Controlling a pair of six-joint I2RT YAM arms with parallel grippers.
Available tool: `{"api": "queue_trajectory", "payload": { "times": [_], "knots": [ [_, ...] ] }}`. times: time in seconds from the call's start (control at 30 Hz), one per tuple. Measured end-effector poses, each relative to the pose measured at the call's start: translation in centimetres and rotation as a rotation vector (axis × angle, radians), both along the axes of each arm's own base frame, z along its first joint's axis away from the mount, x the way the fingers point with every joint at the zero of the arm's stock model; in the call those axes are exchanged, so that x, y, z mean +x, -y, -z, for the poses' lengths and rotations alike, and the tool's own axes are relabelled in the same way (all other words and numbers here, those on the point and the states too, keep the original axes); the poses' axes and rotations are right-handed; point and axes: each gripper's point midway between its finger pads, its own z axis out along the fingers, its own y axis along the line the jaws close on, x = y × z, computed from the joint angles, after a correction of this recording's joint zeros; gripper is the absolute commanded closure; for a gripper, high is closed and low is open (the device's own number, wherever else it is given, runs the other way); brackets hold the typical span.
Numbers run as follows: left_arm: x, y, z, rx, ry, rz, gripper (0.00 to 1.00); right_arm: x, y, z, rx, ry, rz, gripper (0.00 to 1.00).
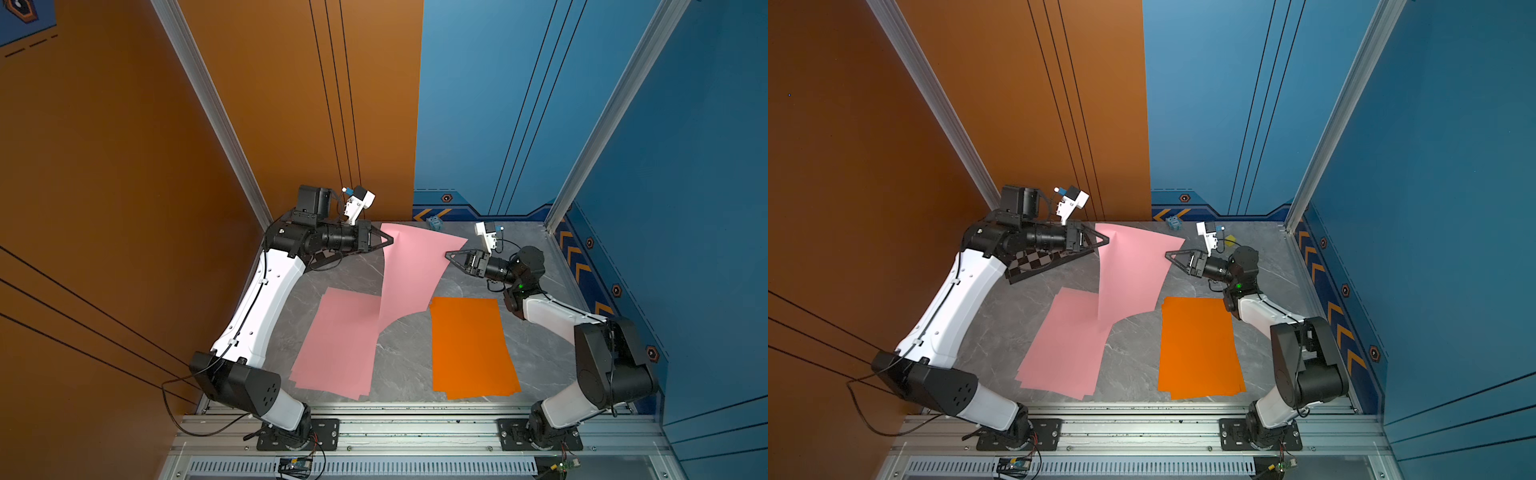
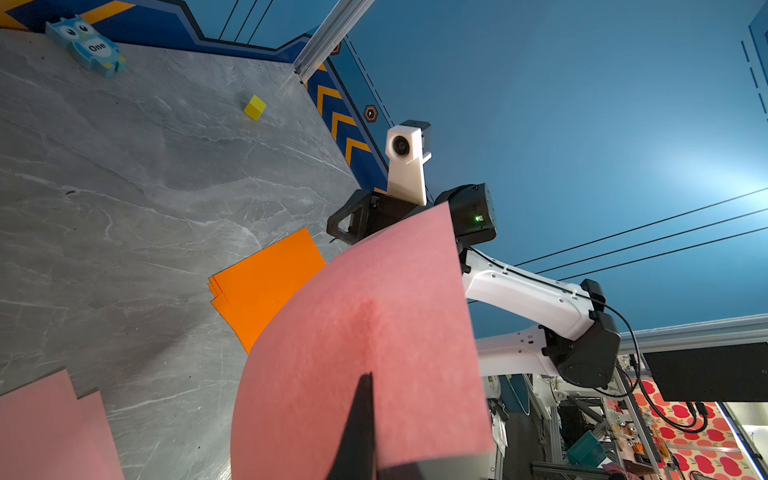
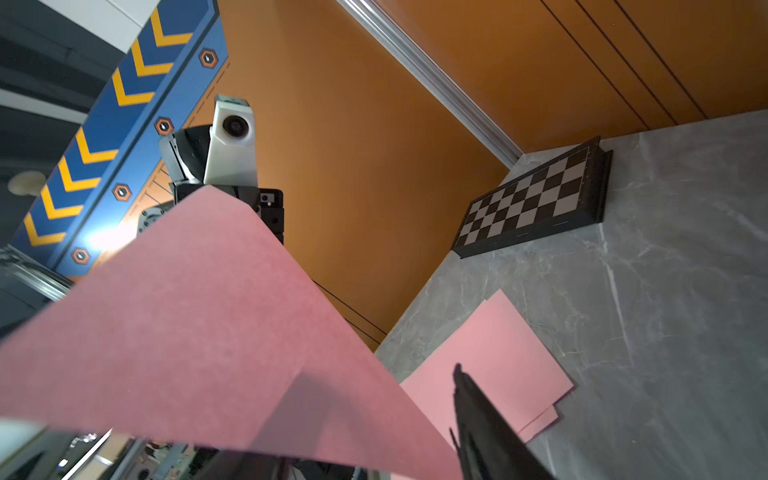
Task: Sort the scattered colored papers by color
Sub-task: Adjust the colored paper, then place the colored paper.
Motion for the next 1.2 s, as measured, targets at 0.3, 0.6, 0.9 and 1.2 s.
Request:
{"api": "queue_trajectory", "payload": {
  "times": [0.3, 0.6, 0.9, 1.2],
  "knots": [
    [0.8, -0.9, 0.2, -0.001, -0.010, -0.028, 0.97, -1.4, -0.4, -1.7, -0.009, 0.051, -0.013, 0.85],
    [2.3, -3.4, 0.8, -0.008, -0.047, -0.107, 0.01, -2.3, -2.8, -2.1, -0.156, 0.090, -0.004, 1.00],
    [4.0, -13.2, 4.9, 0.115, -0.131, -0.521, 0.02, -3.6, -7.1, -0.2, -0.407, 0.097, 0.027, 1.00],
    [1.9, -23.1, 6.6, 0.196, -0.154, -0.929, 0.02, -8.1, -16.8, -0.8, -0.530, 0.171, -0.090, 1.00]
  ]
}}
